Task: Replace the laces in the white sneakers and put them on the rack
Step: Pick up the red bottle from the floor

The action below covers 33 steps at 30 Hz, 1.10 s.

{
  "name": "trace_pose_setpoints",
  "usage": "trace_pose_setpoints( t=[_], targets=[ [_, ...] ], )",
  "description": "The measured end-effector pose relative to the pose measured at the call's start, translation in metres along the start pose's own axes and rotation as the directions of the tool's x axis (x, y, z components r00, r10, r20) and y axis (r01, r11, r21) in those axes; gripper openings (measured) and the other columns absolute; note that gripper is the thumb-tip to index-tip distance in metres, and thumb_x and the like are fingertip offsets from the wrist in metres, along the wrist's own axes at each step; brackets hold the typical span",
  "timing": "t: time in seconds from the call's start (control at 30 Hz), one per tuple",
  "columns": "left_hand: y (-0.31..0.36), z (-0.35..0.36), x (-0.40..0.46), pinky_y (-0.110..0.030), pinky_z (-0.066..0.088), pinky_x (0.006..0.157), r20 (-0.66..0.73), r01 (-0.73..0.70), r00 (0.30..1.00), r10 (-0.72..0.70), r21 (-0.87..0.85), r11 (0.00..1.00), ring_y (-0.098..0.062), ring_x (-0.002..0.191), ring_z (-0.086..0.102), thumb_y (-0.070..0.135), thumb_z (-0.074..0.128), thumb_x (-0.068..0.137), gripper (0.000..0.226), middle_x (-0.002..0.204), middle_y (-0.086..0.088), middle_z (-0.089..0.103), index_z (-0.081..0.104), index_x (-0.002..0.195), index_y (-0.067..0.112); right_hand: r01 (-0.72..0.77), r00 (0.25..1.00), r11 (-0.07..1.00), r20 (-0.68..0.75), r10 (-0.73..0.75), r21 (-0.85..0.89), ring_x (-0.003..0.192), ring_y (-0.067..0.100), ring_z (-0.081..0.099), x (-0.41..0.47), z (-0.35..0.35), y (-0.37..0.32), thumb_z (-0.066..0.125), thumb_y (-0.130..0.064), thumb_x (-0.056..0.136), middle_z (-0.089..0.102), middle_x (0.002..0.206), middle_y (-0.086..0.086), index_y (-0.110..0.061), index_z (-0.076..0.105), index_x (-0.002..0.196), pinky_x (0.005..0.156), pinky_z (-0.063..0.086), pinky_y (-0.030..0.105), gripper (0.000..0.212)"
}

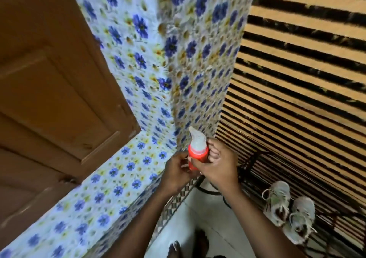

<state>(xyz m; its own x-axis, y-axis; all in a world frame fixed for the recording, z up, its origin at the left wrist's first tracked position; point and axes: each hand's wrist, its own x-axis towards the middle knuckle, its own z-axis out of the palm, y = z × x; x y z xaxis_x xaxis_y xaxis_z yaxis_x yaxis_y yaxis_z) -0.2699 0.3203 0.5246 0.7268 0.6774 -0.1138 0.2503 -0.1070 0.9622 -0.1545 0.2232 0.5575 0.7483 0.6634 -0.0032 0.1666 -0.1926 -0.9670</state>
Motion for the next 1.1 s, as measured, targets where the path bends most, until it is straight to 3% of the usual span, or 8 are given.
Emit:
trace_pose_setpoints(
  t=[0.1,0.23,0.47,0.57,0.77,0.9,1.0,1.1],
  targets=[
    [-0.021,-0.02,0.008,-0.017,0.053,0.071,-0.082,0.029,0.996,-0.022,0.082,0.996,0.006,0.082,0.069,0.002,0.089,0.075,0.051,0.092,0.032,0.071,0.066,0.095,0.042,-0.031,0.994,0.998,0.104,0.037,-0.061,0.111,0.007,0.069,0.02,0.034,0.017,0.096,-0.021,0.064,0.072,0.123,0.003,-0.012,0.064,0.129,0.096,0.058,0.038,0.073],
    [-0.067,-0.042,0.019,-0.023,0.053,0.079,-0.201,0.039,0.98,-0.001,0.189,0.981,0.002,0.095,0.065,0.028,0.085,0.077,0.035,0.101,0.015,0.072,0.072,0.109,0.032,0.027,0.985,0.99,0.172,-0.003,-0.14,0.104,0.007,0.07,0.036,0.078,0.043,0.091,-0.032,0.066,0.075,0.111,-0.007,-0.025,0.069,0.12,0.09,0.06,0.042,0.059],
    [-0.134,-0.091,0.036,-0.028,0.056,0.081,-0.281,0.167,0.954,-0.099,0.228,0.959,-0.007,0.1,0.069,0.032,0.072,0.082,0.036,0.112,0.006,0.074,0.073,0.117,0.025,0.191,0.953,0.952,0.277,-0.122,-0.239,0.098,-0.009,0.056,0.056,0.155,0.064,0.088,-0.036,0.071,0.071,0.111,-0.009,-0.038,0.053,0.124,0.085,0.052,0.021,0.064],
    [-0.155,-0.109,0.049,-0.014,0.047,0.078,-0.302,0.174,0.948,-0.097,0.238,0.955,-0.005,0.103,0.067,0.033,0.061,0.076,0.052,0.114,0.008,0.074,0.068,0.126,0.023,0.194,0.941,0.948,0.32,-0.107,-0.254,0.097,-0.012,0.058,0.07,0.186,0.074,0.09,-0.034,0.07,0.072,0.11,-0.012,-0.043,0.053,0.125,0.082,0.054,0.018,0.066],
    [-0.195,-0.136,0.092,-0.017,0.048,0.074,-0.28,0.184,0.955,-0.102,0.283,0.941,-0.011,0.099,0.068,0.028,0.059,0.075,0.05,0.111,0.005,0.074,0.065,0.125,0.023,0.278,0.928,0.909,0.333,-0.169,-0.311,0.097,-0.014,0.054,0.107,0.23,0.1,0.09,-0.026,0.071,0.074,0.106,-0.009,-0.02,0.071,0.116,0.082,0.032,-0.007,0.049],
    [-0.216,-0.141,0.121,-0.022,0.051,0.074,-0.254,0.163,0.964,-0.084,0.31,0.937,-0.012,0.1,0.07,0.019,0.068,0.076,0.04,0.107,0.005,0.075,0.066,0.116,0.024,0.277,0.938,0.901,0.297,-0.179,-0.332,0.1,0.011,0.069,0.122,0.246,0.118,0.09,-0.028,0.069,0.075,0.112,-0.003,-0.021,0.067,0.124,0.085,0.056,0.022,0.06],
    [-0.236,-0.138,0.133,-0.017,0.048,0.08,-0.25,0.162,0.965,-0.076,0.345,0.925,-0.013,0.105,0.069,0.014,0.077,0.079,0.041,0.112,0.003,0.075,0.067,0.117,0.022,0.267,0.943,0.869,0.297,-0.148,-0.416,0.113,0.018,0.067,0.128,0.258,0.134,0.088,-0.033,0.065,0.072,0.121,-0.004,-0.026,0.061,0.13,0.095,0.054,0.039,0.07],
    [-0.242,-0.134,0.136,-0.009,0.043,0.079,-0.249,0.142,0.967,-0.053,0.355,0.924,-0.012,0.103,0.069,0.013,0.078,0.079,0.04,0.111,0.001,0.075,0.068,0.117,0.02,0.211,0.954,0.867,0.289,-0.081,-0.451,0.119,0.018,0.065,0.129,0.259,0.147,0.086,-0.037,0.067,0.069,0.128,-0.003,-0.027,0.057,0.137,0.1,0.052,0.041,0.077]
  ],
)
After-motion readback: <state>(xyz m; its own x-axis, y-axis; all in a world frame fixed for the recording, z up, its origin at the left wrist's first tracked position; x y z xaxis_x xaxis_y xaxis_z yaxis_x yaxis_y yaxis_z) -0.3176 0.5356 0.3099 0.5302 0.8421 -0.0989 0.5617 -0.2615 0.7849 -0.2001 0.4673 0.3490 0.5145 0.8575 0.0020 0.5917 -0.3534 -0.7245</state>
